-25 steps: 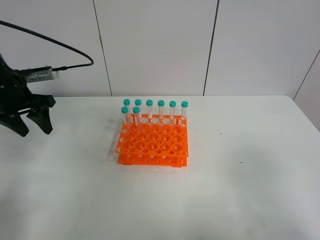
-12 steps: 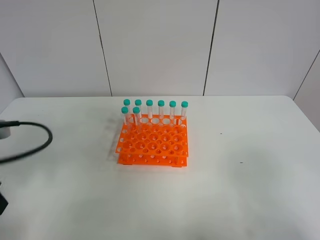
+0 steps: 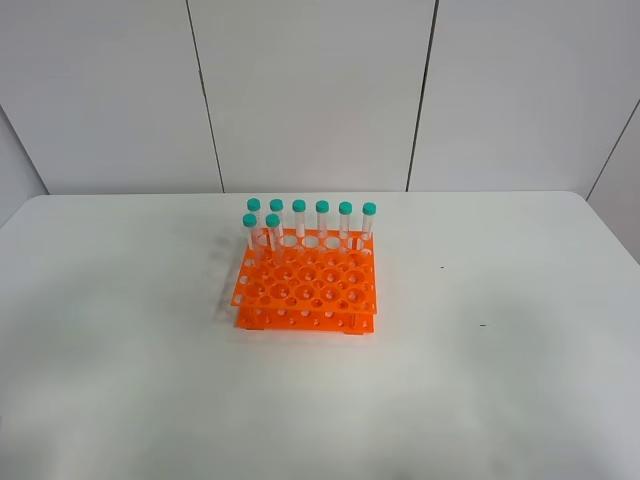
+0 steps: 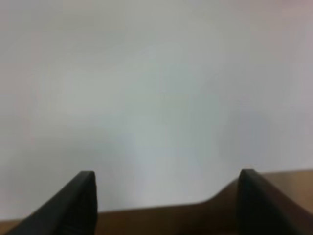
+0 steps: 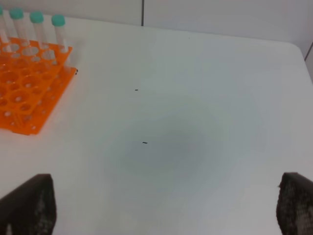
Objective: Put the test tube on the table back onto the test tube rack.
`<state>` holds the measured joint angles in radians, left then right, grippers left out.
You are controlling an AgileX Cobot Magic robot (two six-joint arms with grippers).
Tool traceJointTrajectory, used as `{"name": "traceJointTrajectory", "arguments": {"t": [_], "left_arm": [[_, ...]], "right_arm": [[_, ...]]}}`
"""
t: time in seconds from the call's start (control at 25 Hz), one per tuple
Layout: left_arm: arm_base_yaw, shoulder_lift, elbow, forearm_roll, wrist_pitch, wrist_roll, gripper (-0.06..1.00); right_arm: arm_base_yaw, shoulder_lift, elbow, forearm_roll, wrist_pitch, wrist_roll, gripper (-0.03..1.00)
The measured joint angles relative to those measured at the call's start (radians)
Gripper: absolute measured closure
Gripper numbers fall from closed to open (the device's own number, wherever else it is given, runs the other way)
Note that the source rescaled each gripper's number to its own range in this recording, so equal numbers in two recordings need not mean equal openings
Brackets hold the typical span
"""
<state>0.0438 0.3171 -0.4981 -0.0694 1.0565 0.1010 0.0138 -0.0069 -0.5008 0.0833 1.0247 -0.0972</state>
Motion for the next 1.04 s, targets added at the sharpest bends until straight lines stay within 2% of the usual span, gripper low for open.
{"name": "traceJointTrajectory", "arguments": {"t": [0.52,1.04], "left_arm": [[0.000,-0.314,0.003,0.000,0.001,-0.027,-0.02],[0.000,-0.319,0.005,0.003,0.001,-0.046,-0.02]], "right_arm": [[0.000,0.000,0.000,0.000,0.000,0.000,-0.03],[0.000,0.000,0.000,0.000,0.000,0.000,-0.03]]}}
